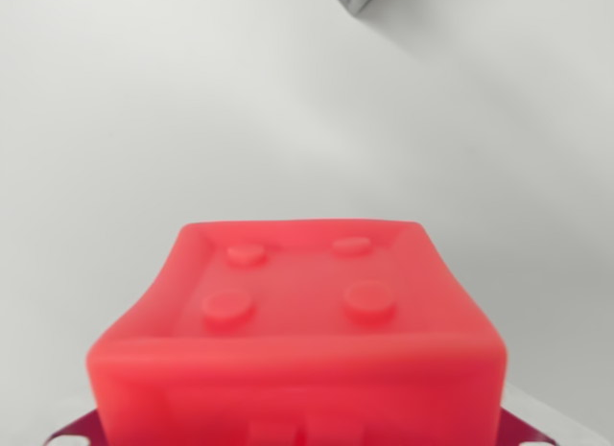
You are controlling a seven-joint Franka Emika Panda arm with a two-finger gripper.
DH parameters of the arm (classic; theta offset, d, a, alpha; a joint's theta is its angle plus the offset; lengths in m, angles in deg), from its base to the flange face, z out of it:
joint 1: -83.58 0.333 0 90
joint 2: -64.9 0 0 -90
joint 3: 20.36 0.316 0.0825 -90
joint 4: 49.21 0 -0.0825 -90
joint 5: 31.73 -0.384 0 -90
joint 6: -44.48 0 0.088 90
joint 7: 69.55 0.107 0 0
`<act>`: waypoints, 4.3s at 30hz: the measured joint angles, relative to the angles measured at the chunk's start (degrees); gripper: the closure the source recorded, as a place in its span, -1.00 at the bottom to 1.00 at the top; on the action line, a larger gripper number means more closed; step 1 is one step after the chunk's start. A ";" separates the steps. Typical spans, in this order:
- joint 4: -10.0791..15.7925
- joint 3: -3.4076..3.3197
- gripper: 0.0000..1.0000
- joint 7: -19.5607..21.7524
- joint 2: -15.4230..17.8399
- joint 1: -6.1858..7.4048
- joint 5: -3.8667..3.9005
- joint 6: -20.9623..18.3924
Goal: Destack cube
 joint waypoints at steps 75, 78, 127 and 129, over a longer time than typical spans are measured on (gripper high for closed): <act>-1.41 0.55 -1.00 -3.53 -17.36 -1.05 -0.15 16.02; -1.41 0.55 -1.00 -3.53 -17.36 -1.05 -0.15 16.02; 0.21 0.49 -1.00 -3.51 -10.81 -1.03 -0.09 11.37; 0.39 0.47 -1.00 -3.51 -9.75 -1.03 -0.07 10.52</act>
